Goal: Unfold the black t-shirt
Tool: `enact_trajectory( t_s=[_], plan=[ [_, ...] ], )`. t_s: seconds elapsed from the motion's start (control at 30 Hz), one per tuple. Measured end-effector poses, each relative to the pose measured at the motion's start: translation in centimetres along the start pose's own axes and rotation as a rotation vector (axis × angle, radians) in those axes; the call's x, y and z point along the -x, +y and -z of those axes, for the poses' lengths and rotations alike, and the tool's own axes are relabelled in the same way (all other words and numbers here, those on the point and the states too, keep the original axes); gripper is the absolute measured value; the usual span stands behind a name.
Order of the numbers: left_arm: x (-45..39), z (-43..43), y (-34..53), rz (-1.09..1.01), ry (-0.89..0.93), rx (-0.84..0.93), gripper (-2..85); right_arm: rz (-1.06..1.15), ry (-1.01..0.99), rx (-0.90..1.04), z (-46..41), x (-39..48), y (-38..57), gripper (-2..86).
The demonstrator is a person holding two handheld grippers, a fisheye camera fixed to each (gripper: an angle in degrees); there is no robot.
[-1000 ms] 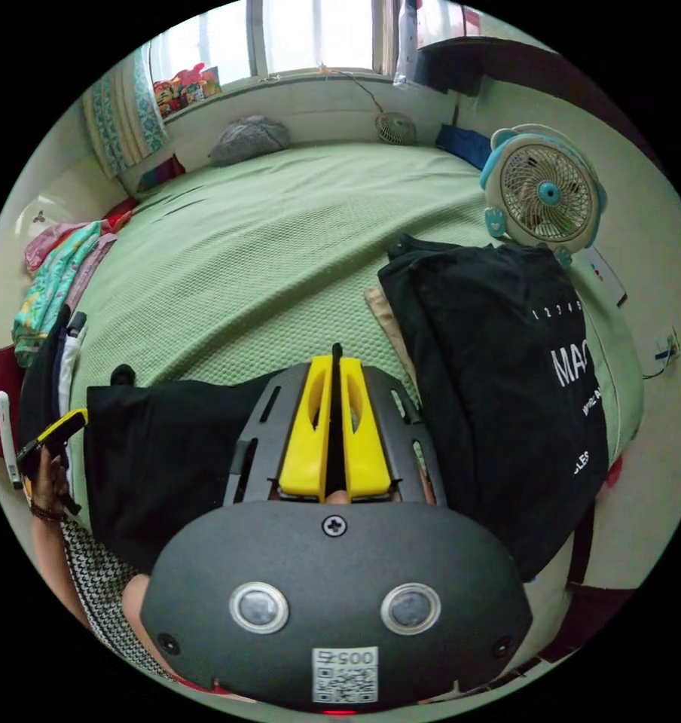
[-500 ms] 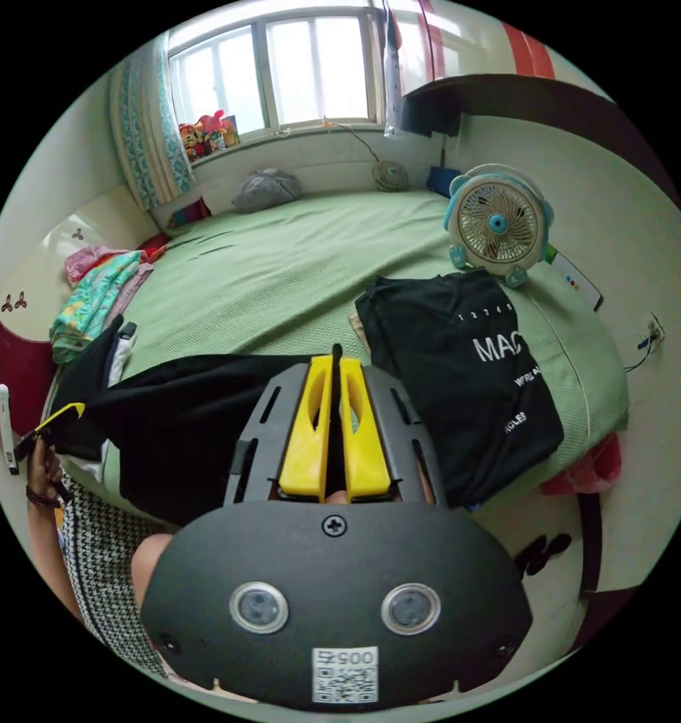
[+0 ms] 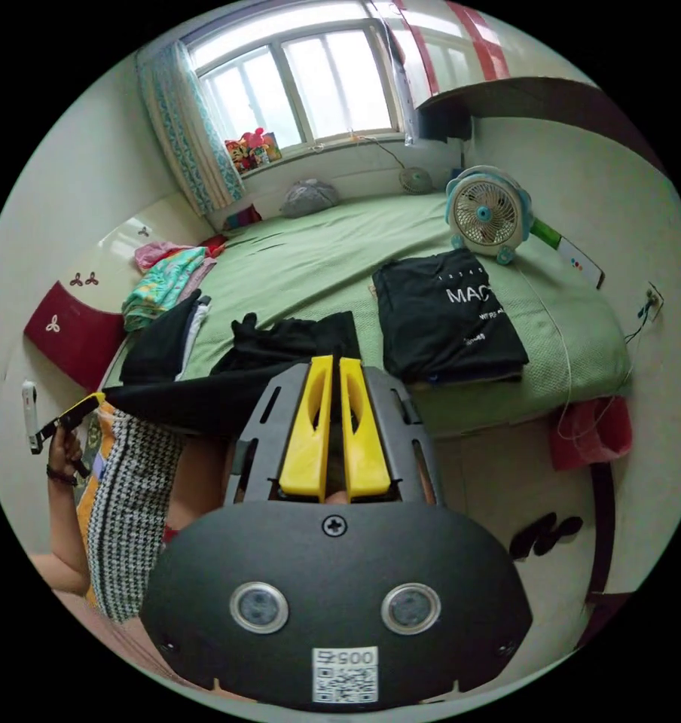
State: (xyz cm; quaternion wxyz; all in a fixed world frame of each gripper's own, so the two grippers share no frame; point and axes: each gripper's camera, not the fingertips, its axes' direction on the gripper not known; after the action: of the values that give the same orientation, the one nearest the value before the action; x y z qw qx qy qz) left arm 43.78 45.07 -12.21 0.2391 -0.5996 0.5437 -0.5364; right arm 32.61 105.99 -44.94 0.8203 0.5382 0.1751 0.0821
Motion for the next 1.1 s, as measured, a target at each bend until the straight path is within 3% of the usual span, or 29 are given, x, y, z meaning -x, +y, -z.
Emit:
enact_trajectory(
  t_s=[0.4, 0.5, 0.57, 0.7, 1.1],
  plan=[
    [0.0, 2.7, 9.5, 0.096, 0.058, 0.114, 0.6, 0.033, 0.025, 0.270, 3.0, 0.0, 8.5, -0.9],
    [-0.2, 1.7, 9.6, 0.077, -0.103, 0.178, 1.4, 0.092, 0.079, 0.362, 1.4, 0.2, 8.8, 2.1],
    [-0.2, 1.3, 8.5, 0.045, -0.194, 0.178, 3.2, 0.116, 0.093, 0.352, 0.9, 0.4, 8.1, 4.4],
    [-0.4, -1.2, 5.1, 0.024, -0.138, 0.140, 5.7, 0.109, 0.064, 0.281, -1.7, 1.1, 4.2, 7.8],
    [-5.1, -23.1, -11.3, -0.075, -0.096, 0.262, 9.7, 0.139, 0.146, 0.265, -20.8, 4.6, -10.5, 12.0]
  ],
)
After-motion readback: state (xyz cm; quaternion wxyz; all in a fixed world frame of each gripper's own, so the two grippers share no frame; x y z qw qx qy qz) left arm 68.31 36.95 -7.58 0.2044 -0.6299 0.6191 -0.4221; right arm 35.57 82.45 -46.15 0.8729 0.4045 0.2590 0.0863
